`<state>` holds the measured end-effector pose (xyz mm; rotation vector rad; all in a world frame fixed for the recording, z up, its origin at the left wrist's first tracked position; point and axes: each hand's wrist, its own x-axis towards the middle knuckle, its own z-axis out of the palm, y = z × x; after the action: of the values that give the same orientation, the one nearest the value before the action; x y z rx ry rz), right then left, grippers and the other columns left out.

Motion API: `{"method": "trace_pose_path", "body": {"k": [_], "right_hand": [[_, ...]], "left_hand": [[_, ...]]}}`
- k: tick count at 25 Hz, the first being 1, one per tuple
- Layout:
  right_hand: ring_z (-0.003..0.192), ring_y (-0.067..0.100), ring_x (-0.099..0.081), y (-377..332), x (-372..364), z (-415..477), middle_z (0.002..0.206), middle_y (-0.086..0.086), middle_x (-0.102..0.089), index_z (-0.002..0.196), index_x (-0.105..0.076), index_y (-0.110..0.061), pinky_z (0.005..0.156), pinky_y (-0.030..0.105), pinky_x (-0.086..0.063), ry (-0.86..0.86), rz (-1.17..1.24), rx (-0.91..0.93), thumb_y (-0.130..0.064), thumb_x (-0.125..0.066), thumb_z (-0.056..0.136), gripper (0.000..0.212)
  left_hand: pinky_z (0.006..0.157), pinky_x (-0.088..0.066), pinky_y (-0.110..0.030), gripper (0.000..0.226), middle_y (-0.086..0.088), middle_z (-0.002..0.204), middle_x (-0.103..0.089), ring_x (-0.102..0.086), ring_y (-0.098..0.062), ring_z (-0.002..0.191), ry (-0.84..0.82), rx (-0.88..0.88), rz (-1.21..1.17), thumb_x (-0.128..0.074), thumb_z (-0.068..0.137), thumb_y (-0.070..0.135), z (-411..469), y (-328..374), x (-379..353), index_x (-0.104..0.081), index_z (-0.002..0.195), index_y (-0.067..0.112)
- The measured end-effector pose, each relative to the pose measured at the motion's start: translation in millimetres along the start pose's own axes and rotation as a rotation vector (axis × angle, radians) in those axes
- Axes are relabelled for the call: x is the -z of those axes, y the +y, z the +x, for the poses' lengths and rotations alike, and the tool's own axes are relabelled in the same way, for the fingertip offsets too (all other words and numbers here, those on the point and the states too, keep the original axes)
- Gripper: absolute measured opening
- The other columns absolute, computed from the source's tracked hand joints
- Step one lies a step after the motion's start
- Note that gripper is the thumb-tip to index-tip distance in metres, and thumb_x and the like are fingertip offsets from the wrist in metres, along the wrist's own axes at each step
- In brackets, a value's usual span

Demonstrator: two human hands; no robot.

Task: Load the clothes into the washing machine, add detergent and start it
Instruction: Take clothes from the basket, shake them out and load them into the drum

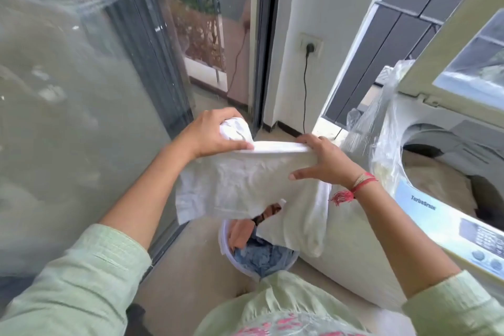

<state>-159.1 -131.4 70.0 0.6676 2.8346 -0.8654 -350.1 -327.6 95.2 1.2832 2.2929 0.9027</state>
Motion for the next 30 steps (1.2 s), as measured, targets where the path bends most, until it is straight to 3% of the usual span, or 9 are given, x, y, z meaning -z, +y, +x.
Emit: {"method": "trace_pose_path", "body": {"k": [5, 9, 11, 13, 17, 21, 23, 26, 30], "right_hand": [[0.073, 0.021, -0.053, -2, 28, 0, 0.078, 0.008, -0.055, 0.073, -0.06, -0.008, 0.062, 0.027, -0.037, -0.031, 0.0, 0.165, -0.028, -0.081, 0.071, 0.03], [0.079, 0.015, -0.066, -16, 38, -20, 0.09, 0.002, -0.069, 0.101, -0.068, -0.012, 0.072, 0.027, -0.055, -0.397, 1.14, 0.275, -0.007, -0.075, 0.068, 0.035], [0.091, 0.023, -0.068, -26, 33, -27, 0.104, 0.011, -0.068, 0.124, -0.052, -0.006, 0.079, 0.034, -0.056, -0.727, 1.317, 0.313, 0.001, -0.072, 0.071, 0.057], [0.096, 0.023, -0.065, -31, 21, -22, 0.111, 0.01, -0.064, 0.13, -0.042, -0.005, 0.08, 0.035, -0.056, -0.704, 1.241, 0.299, 0.011, -0.063, 0.074, 0.062], [0.076, 0.012, -0.053, -43, 18, -1, 0.086, -0.001, -0.056, 0.1, -0.05, -0.016, 0.065, 0.02, -0.045, 0.047, 0.78, 0.287, 0.001, -0.068, 0.075, 0.035], [0.071, -0.001, -0.05, -58, 22, -17, 0.084, -0.006, -0.054, 0.104, -0.048, -0.015, 0.062, 0.009, -0.038, 0.594, 0.325, 0.305, -0.002, -0.075, 0.072, 0.044], [0.075, -0.002, -0.052, -60, 24, -30, 0.087, -0.004, -0.054, 0.107, -0.049, -0.014, 0.069, 0.015, -0.043, 0.344, 0.407, 0.377, -0.008, -0.081, 0.069, 0.05], [0.097, 0.035, -0.061, -44, 1, -41, 0.108, 0.024, -0.058, 0.115, -0.05, -0.002, 0.08, 0.044, -0.052, -0.429, 0.535, 0.37, -0.012, -0.078, 0.074, 0.051], [0.089, 0.029, -0.067, -13, -45, -45, 0.091, 0.008, -0.07, 0.091, -0.064, -0.006, 0.077, 0.031, -0.054, -0.359, 0.338, 0.11, -0.019, -0.073, 0.081, 0.019]], "left_hand": [[0.078, -0.04, -0.026, 0.037, 0.007, 0.098, -0.063, -0.058, -0.015, 0.099, 0.174, 0.0, 0.122, -0.07, 0.078, 0.048, 1, 21, 45, -0.064, 0.104, 0.022], [0.071, -0.04, -0.028, 0.019, 0.008, 0.093, -0.06, -0.055, -0.014, 0.086, 0.375, -0.166, 0.033, -0.062, 0.088, 0.04, 8, 44, 79, -0.057, 0.098, 0.024], [0.068, -0.037, -0.027, 0.017, 0.007, 0.095, -0.056, -0.052, -0.013, 0.086, 0.458, -0.243, 0.081, -0.061, 0.09, 0.033, 12, 50, 88, -0.056, 0.1, 0.02], [0.069, -0.037, -0.028, 0.018, 0.004, 0.098, -0.054, -0.052, -0.016, 0.085, 0.558, -0.292, 0.135, -0.06, 0.09, 0.03, 13, 51, 93, -0.056, 0.101, 0.017], [0.068, -0.034, -0.026, 0.023, -0.007, 0.1, -0.054, -0.05, -0.018, 0.082, 0.71, -0.327, 0.2, -0.058, 0.091, 0.027, 14, 49, 97, -0.055, 0.104, 0.009], [0.069, -0.034, -0.014, 0.023, -0.006, 0.094, -0.053, -0.047, -0.013, 0.083, 0.829, -0.399, 0.034, -0.057, 0.091, 0.022, 10, 57, 106, -0.054, 0.1, 0.001], [0.073, -0.034, -0.009, 0.025, -0.004, 0.095, -0.051, -0.047, -0.012, 0.085, 0.873, -0.416, 0.002, -0.057, 0.092, 0.023, 10, 62, 107, -0.054, 0.1, 0.0], [0.07, -0.034, -0.017, 0.029, -0.009, 0.097, -0.054, -0.046, -0.012, 0.086, 0.827, -0.433, 0.076, -0.055, 0.092, 0.028, 15, 75, 97, -0.056, 0.102, 0.001], [0.071, -0.033, -0.014, 0.033, -0.012, 0.1, -0.056, -0.046, -0.012, 0.086, 0.829, -0.454, 0.062, -0.054, 0.092, 0.033, 24, 89, 91, -0.056, 0.102, 0.001]]}}
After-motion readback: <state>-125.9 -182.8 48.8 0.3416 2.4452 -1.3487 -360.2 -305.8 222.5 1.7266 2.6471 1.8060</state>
